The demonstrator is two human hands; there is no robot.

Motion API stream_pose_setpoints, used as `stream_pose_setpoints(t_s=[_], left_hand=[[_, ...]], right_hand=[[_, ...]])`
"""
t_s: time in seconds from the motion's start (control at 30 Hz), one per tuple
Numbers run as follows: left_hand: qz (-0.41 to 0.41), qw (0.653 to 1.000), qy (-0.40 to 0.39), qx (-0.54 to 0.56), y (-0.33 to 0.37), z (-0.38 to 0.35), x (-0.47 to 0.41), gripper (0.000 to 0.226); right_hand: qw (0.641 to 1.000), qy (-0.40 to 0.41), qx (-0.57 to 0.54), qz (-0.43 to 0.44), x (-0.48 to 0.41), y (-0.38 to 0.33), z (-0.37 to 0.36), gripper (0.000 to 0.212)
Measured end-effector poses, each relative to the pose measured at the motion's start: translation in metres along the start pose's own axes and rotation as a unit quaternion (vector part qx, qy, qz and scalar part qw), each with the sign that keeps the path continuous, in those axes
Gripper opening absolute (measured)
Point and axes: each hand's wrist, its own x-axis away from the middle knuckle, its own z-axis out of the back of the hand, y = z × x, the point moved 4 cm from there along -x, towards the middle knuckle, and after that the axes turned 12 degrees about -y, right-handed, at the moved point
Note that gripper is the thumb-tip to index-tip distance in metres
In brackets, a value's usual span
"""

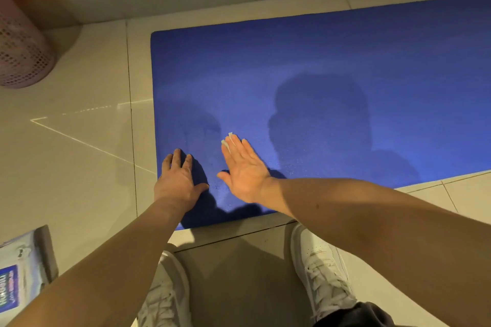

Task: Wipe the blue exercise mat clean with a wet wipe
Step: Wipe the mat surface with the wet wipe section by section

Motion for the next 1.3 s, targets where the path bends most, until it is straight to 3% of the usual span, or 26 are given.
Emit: stream_pose_setpoints(t_s=[0.1,0.23,0.33,0.43,0.57,0.63,0.73,0.93,1.03,1.1,1.2,1.3], left_hand=[[0.003,1.000,-0.003,-0.004,0.001,0.000,0.000,0.094],[0.002,1.000,-0.001,0.000,0.001,-0.002,0.001,0.094],[-0.003,1.000,0.006,-0.005,0.000,-0.003,0.003,0.092],[-0.011,1.000,0.010,-0.004,-0.003,-0.005,0.005,0.089],[-0.022,1.000,0.011,-0.011,-0.007,-0.009,0.010,0.088],[-0.024,1.000,0.010,-0.015,-0.008,-0.010,0.013,0.089],[-0.021,1.000,0.001,-0.023,-0.008,-0.013,0.018,0.092],[-0.019,0.999,0.009,-0.033,-0.010,-0.019,0.025,0.092],[-0.020,0.999,0.013,-0.034,-0.009,-0.021,0.026,0.090],[-0.016,0.999,0.015,-0.030,-0.008,-0.022,0.028,0.085],[-0.023,0.999,0.037,-0.021,-0.008,-0.023,0.033,0.074],[-0.026,0.999,0.031,-0.028,-0.009,-0.028,0.034,0.080]], right_hand=[[1.000,0.014,0.001,0.010,0.010,0.040,0.002,0.079],[0.995,-0.006,-0.019,-0.093,0.032,0.097,0.001,0.090],[0.987,-0.006,-0.045,-0.156,0.032,0.093,0.001,0.078],[0.990,0.017,-0.092,-0.107,0.024,0.046,-0.007,0.077],[1.000,-0.010,0.017,-0.007,0.027,-0.027,-0.020,0.076],[0.998,-0.004,0.054,0.015,0.030,-0.032,-0.022,0.076],[0.999,0.015,0.024,0.021,0.034,-0.006,-0.018,0.076],[0.994,-0.019,-0.011,-0.111,0.061,0.071,-0.020,0.084],[0.985,-0.019,-0.032,-0.170,0.064,0.066,-0.020,0.078],[0.987,-0.012,-0.063,-0.144,0.060,0.038,-0.024,0.076],[0.998,0.023,-0.037,-0.039,0.059,-0.026,-0.031,0.074],[0.998,-0.034,0.041,0.016,0.063,-0.058,-0.041,0.076]])
